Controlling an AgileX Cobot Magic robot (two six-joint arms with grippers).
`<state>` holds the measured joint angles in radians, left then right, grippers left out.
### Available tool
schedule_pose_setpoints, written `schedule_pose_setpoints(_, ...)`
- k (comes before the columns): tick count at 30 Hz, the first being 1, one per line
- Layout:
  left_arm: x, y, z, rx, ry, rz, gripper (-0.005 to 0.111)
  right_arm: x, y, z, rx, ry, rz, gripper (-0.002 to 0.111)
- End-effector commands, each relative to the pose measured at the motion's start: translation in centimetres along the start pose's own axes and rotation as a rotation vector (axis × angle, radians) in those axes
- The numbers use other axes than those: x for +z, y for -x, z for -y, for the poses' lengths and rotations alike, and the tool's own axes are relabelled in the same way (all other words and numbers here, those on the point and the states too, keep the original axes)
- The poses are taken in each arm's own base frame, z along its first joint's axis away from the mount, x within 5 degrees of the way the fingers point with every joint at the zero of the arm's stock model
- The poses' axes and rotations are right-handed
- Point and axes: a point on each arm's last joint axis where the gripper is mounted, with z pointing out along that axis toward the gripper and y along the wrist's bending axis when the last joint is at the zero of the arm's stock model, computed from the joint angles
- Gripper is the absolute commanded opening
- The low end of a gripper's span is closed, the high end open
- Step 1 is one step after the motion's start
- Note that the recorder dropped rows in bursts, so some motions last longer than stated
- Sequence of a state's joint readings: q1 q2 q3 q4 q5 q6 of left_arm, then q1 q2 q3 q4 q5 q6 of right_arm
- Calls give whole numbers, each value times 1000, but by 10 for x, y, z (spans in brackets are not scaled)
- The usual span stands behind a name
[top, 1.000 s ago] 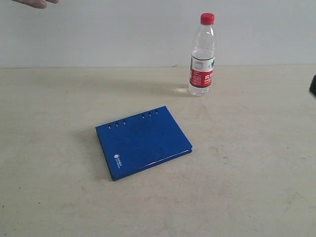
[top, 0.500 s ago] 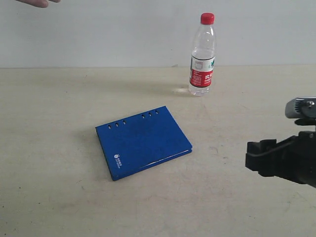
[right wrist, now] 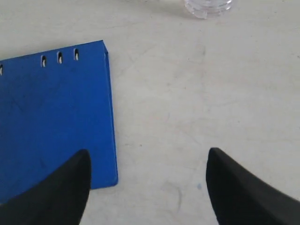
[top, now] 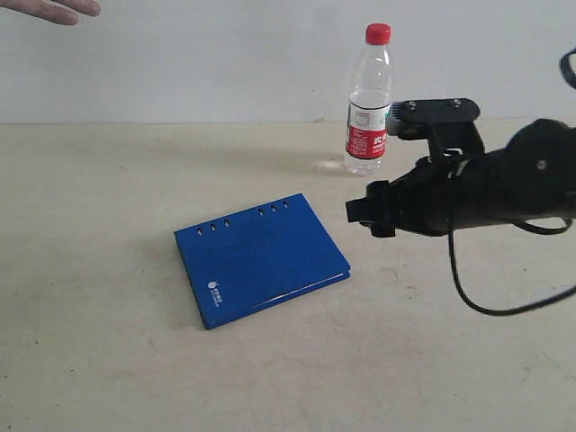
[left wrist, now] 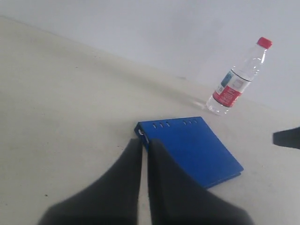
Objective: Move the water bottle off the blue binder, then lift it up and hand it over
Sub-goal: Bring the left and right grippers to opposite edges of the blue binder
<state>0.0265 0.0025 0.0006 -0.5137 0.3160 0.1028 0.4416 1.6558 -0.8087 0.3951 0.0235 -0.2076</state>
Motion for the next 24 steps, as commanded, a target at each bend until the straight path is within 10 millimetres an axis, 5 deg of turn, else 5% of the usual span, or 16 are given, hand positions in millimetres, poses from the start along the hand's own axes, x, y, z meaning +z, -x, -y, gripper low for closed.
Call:
schedule_pose_setpoints(1,-1,4,14,63,-155,52,4,36,19,-4,-14,17,-60,62)
schedule_pose_setpoints(4,-6,14,31,86,-343,166,4,45,28,-14,-45,85,-230,62)
schedule_pose_setpoints(7,7,13,29,178,-309,98,4,39,31,-21,-109,153,-367,62)
schedule_pose_setpoints(10,32,7,21,222,-227,-119,4,32,33,-26,-140,201,-426,62)
schedule_pose_setpoints(17,102,31,25,196,-218,-394,4,28,30,-27,-160,226,-478,62)
schedule_pose_setpoints(24,170,7,9,105,-215,-652,4,29,33,-26,-266,245,-441,62)
